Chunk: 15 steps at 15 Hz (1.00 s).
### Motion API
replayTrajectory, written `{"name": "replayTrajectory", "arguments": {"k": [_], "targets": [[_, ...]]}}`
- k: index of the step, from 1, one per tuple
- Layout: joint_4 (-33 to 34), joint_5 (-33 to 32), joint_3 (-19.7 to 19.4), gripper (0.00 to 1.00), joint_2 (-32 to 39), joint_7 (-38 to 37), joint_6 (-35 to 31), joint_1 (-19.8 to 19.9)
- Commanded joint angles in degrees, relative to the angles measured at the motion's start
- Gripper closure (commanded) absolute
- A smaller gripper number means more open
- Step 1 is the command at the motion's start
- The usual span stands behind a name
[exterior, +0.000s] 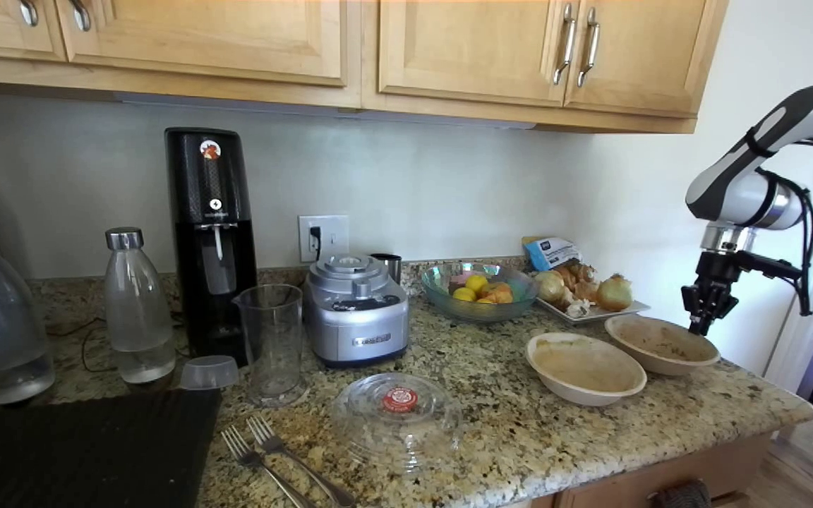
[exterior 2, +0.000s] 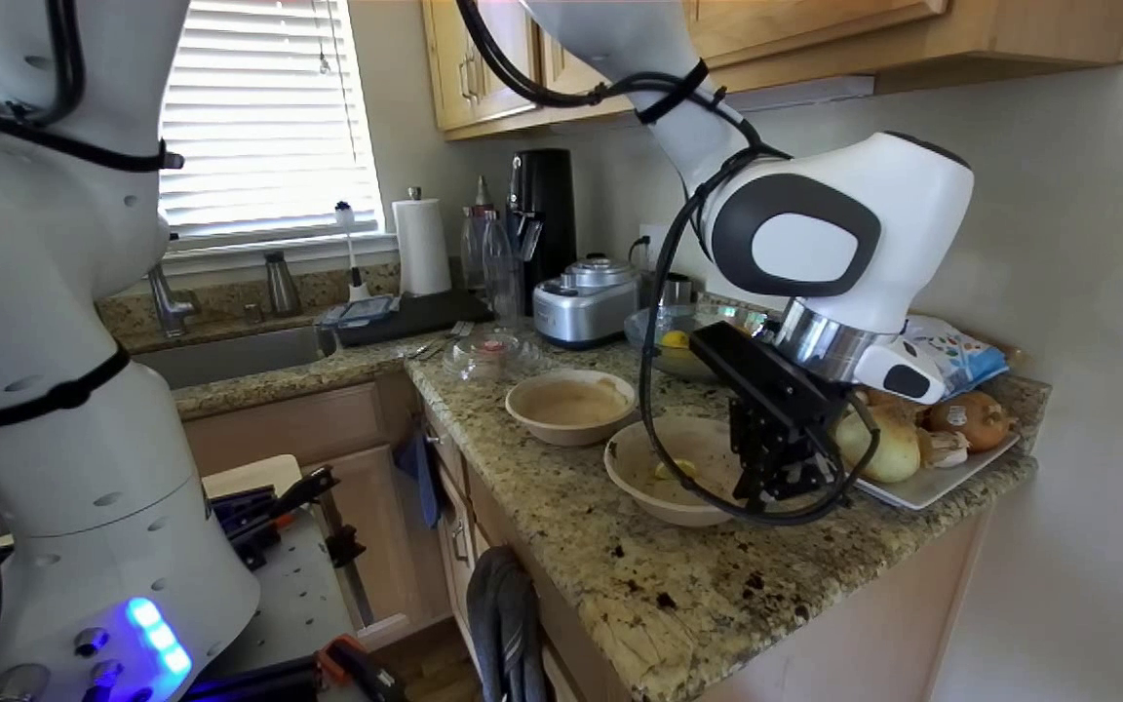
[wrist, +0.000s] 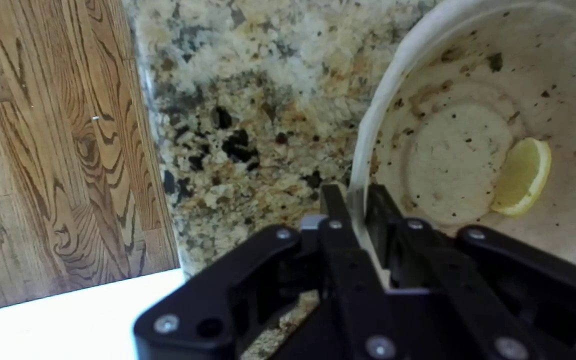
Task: Stack the bowls
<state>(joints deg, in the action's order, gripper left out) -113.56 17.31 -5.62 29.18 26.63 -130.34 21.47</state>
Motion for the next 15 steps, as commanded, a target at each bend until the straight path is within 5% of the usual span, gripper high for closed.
{"name": "replayTrajectory", "arguments": {"k": [1,2,4,15], "targets": [[1.21,1.98,1.45,0.98,0.48,2.34,1.60,2.62],[1.24,2.02,1.49,0.67,0.42,2.47,1.87,2.76],[1.39,2.33,1.75,0.68,0.36,3.10,2.65,3.15],[1.39,2.37,2.02,0.02,0.48,5.71,3.43,3.18]]}}
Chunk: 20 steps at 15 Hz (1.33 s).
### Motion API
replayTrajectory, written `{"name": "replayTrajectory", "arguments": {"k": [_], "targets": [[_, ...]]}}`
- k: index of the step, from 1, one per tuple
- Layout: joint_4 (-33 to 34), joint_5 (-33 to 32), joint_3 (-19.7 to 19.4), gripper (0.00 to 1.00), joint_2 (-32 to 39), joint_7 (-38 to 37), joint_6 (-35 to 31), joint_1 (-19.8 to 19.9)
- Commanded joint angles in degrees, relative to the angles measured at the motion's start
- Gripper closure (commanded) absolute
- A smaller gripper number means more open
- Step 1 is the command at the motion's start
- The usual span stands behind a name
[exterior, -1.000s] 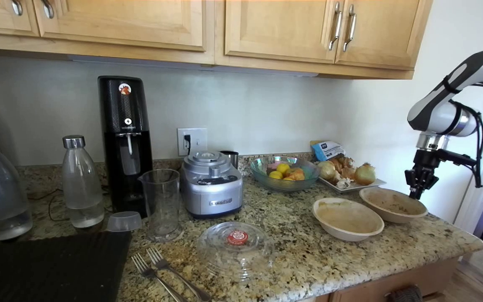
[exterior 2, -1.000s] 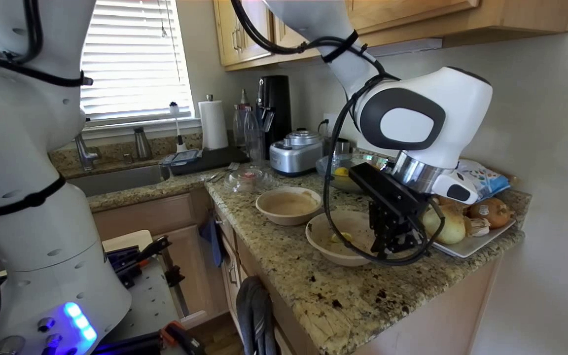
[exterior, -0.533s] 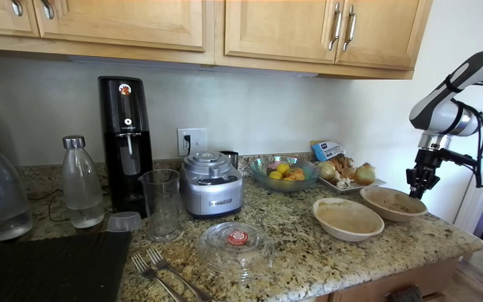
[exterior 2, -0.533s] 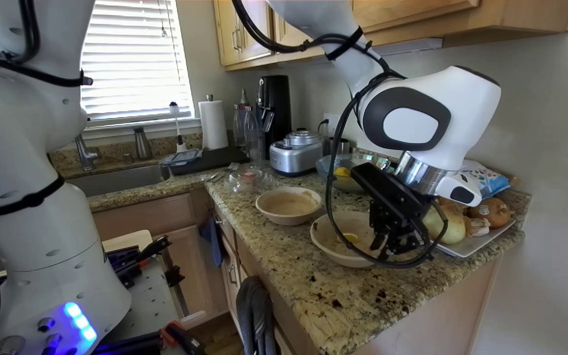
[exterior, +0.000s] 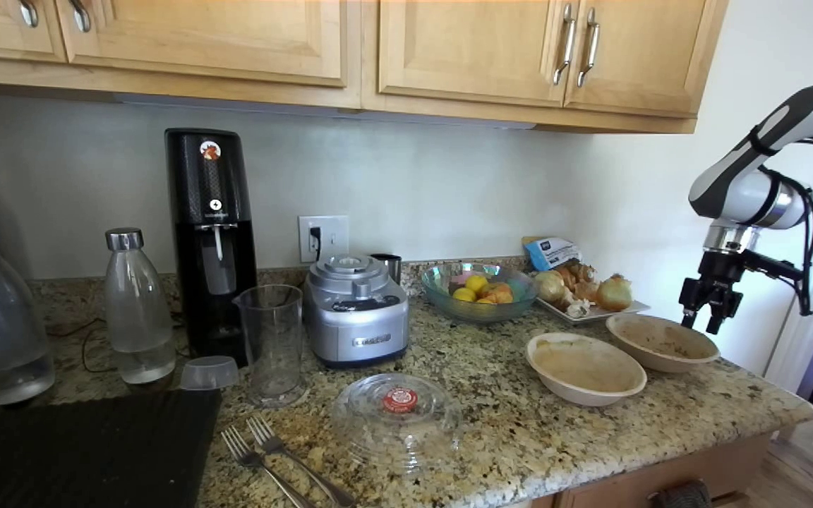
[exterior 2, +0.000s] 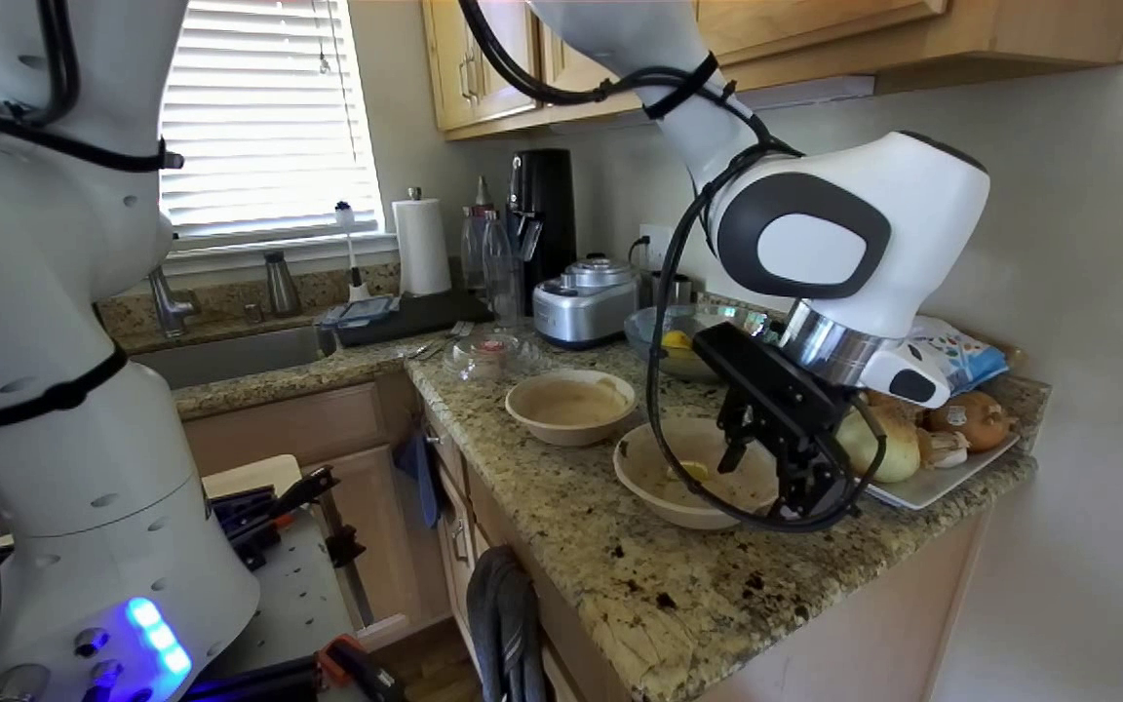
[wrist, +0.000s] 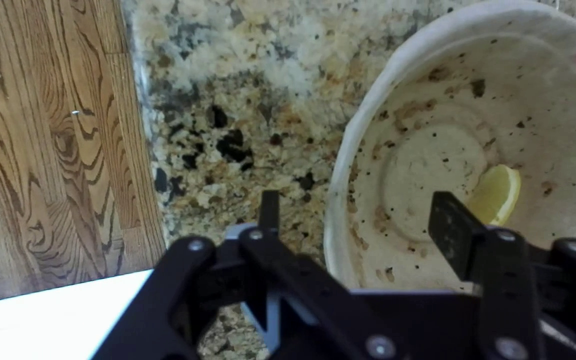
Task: Stack the bowls
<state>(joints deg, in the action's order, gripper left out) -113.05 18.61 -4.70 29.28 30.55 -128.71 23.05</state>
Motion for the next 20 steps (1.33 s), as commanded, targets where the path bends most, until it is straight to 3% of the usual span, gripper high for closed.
{"name": "replayTrajectory", "arguments": {"k": [1,9,10,11,20], "targets": [[0.95,1.08,1.12,0.00,0.47,1.86,1.85,1.60],[2.27,0.79,1.30,0.00,2.57,1.28,2.17,1.62],[2.42,0.77,1.35,0.10,2.79,1.28,2.19,1.68],[2.51,1.09,1.45,0.27,2.91,1.19,1.96,1.81],[3.31,1.75,1.91,0.87,3.24,1.74,2.03,2.65]]}}
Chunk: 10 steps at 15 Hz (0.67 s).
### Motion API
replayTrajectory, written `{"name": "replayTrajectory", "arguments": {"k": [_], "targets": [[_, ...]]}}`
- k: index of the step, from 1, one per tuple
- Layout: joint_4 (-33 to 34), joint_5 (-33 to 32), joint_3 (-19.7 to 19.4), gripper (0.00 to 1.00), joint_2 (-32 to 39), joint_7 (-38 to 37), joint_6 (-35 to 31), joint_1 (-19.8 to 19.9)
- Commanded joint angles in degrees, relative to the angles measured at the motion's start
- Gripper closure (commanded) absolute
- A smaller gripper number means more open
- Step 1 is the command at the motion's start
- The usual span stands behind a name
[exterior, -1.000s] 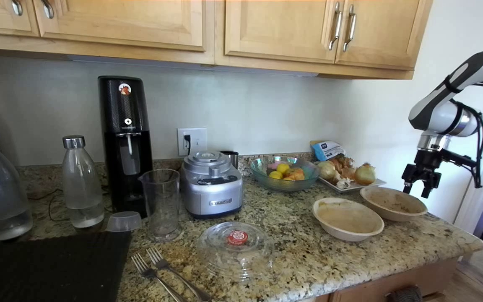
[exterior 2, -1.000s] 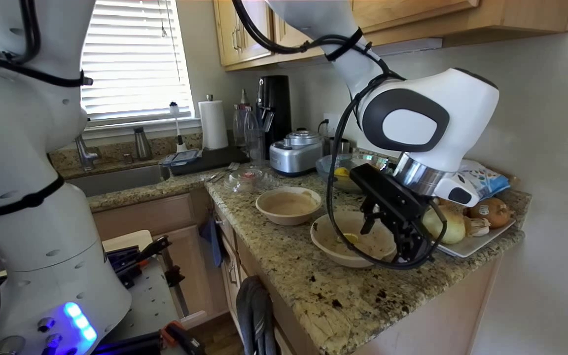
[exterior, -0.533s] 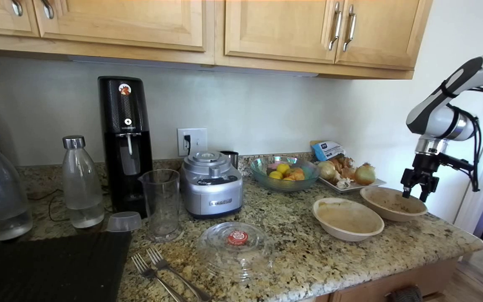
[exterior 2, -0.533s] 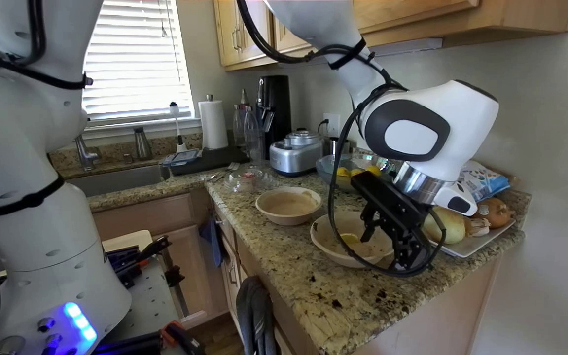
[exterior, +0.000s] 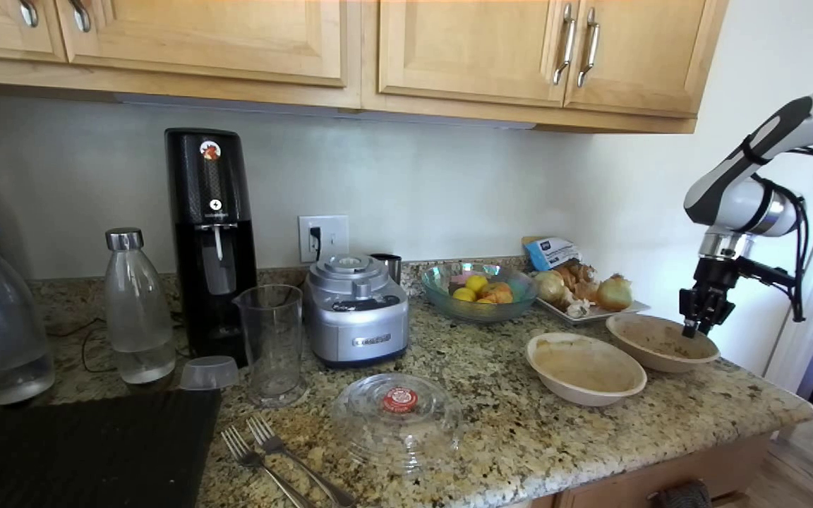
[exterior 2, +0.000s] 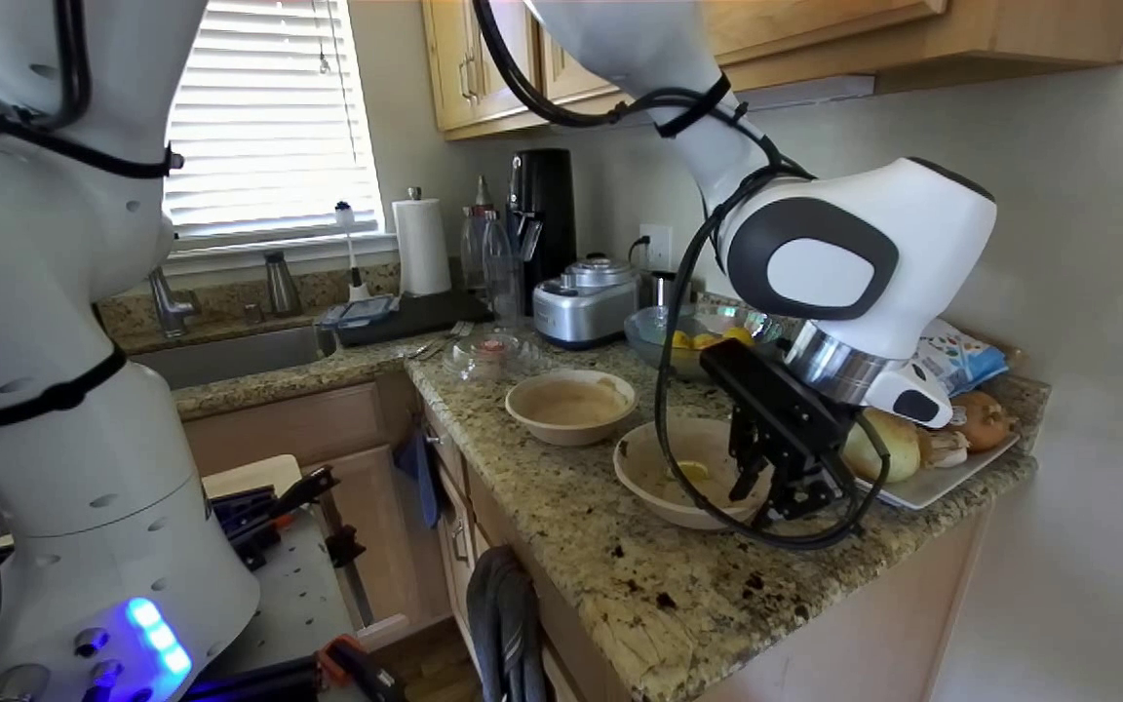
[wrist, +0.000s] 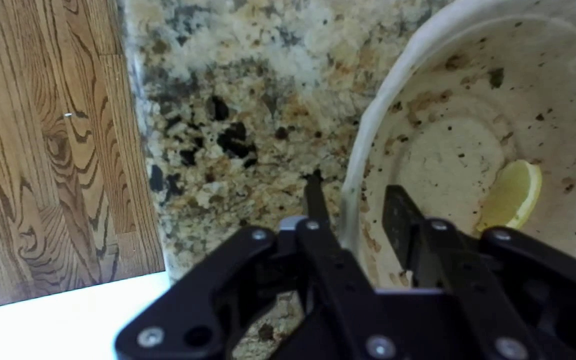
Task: Stack the bowls
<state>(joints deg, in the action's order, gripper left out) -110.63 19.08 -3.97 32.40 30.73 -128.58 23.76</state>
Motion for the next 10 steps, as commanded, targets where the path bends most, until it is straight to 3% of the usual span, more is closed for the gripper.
{"name": "replayTrajectory", "arguments": {"k": [1,4,10], "targets": [[0.92,1.38,1.20,0.92,0.16,1.58,1.96,2.00],[0.98,1.35,1.15,0.98,0.23,1.34,2.11,2.02],[1.19,2.56,1.08,0.96,-1.20,2.40,4.67,2.62]]}}
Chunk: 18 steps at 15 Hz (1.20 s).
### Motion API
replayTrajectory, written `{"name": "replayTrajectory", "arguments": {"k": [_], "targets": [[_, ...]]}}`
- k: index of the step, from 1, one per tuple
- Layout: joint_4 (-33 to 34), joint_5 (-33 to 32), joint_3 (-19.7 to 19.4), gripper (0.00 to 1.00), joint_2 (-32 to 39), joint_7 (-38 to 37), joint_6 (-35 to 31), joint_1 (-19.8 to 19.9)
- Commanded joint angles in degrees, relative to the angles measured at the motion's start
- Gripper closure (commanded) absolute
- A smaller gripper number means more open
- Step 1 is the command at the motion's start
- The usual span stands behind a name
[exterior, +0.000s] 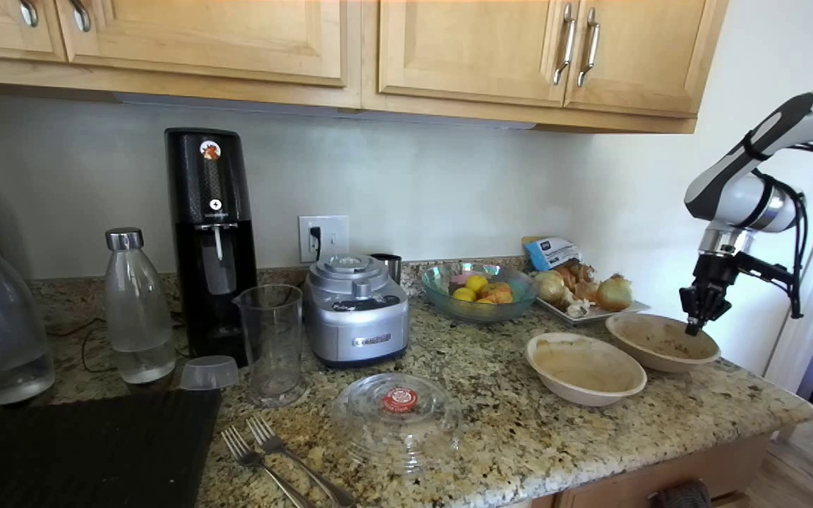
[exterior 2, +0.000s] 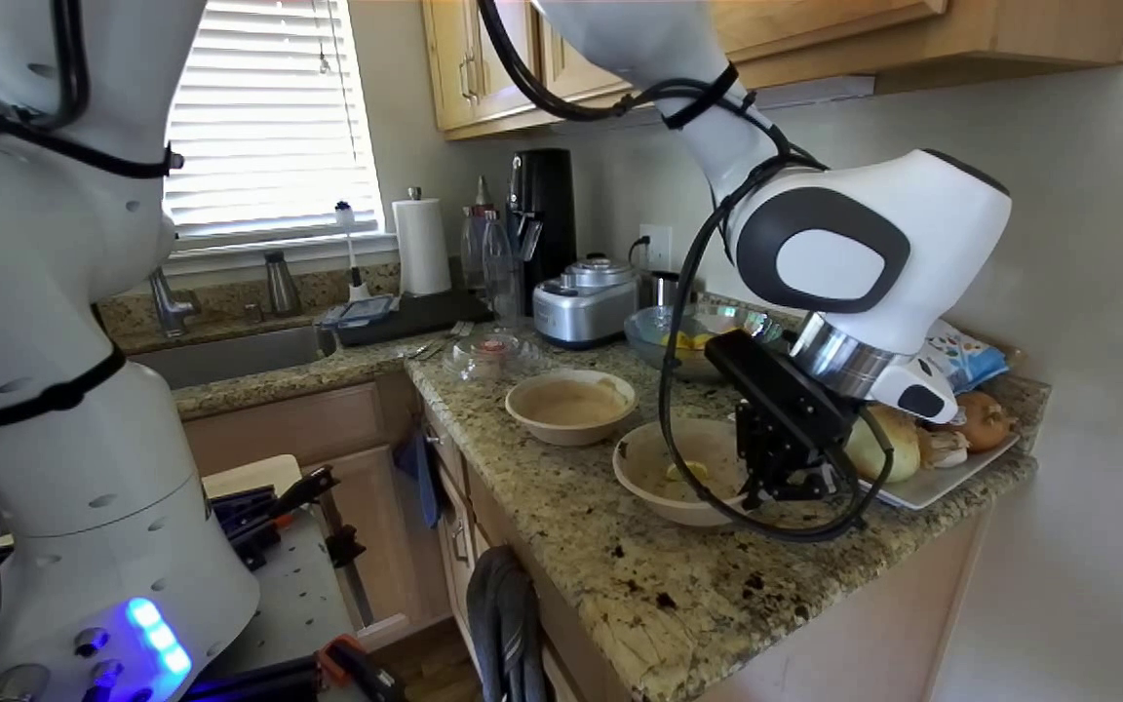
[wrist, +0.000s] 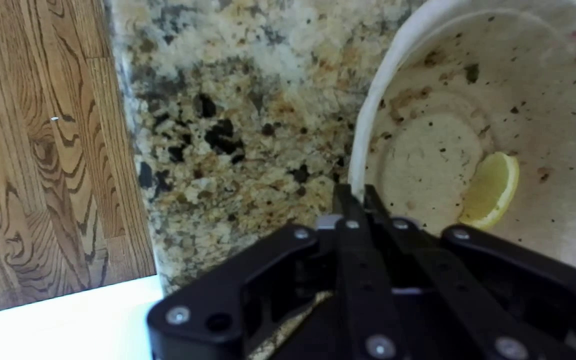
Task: Stack the bowls
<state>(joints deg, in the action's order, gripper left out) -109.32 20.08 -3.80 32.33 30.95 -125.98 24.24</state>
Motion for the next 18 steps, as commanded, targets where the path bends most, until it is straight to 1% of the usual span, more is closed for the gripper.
{"name": "replayTrajectory", "arguments": {"k": [1,8,12,16,18], "targets": [[0.09,1.95,0.98,0.95,-1.26,2.78,3.04,2.44],[1.14,3.67,0.93,0.97,-2.20,7.17,7.08,3.17],[2.77,5.10,1.13,0.96,-3.42,12.27,13.75,3.64],[4.22,7.28,0.32,0.96,-5.41,16.53,19.42,3.85],[5.16,8.21,-0.11,0.96,-6.32,18.22,23.43,3.91]]}}
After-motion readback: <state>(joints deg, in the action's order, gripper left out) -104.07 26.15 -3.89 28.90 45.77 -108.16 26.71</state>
